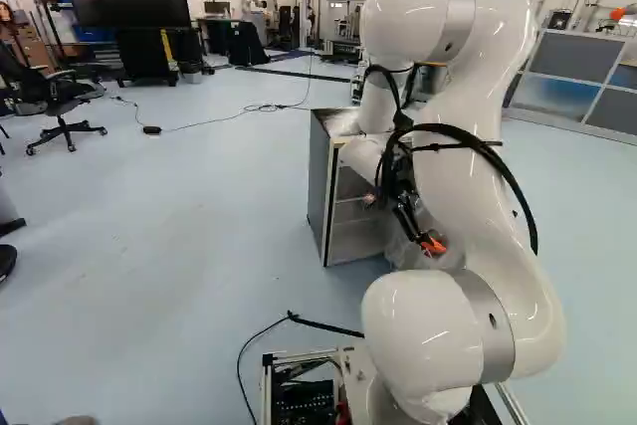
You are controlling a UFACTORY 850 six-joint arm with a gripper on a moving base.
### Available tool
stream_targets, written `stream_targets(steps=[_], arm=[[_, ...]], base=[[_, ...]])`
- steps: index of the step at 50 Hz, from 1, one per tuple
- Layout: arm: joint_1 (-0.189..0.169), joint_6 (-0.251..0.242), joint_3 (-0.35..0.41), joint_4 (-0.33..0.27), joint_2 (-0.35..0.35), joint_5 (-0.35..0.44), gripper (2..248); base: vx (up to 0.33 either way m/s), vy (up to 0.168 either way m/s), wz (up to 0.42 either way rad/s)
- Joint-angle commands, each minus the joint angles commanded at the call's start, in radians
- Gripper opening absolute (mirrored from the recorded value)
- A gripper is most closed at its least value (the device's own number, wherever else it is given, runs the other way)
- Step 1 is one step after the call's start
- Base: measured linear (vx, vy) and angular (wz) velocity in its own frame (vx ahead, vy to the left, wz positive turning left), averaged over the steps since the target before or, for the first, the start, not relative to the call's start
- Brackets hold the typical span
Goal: Grab a drink from the fridge
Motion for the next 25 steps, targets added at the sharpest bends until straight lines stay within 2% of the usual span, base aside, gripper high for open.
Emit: stream_targets(steps=[18, 25], arm=[[-0.01, 0.0, 0.013, -0.001, 0.003, 0.0, 247], [-0.01, 0.0, 0.013, -0.037, 0.003, 0.003, 247]], base=[[0.0, 0.0, 0.0], [0.0, 0.0, 0.0]])
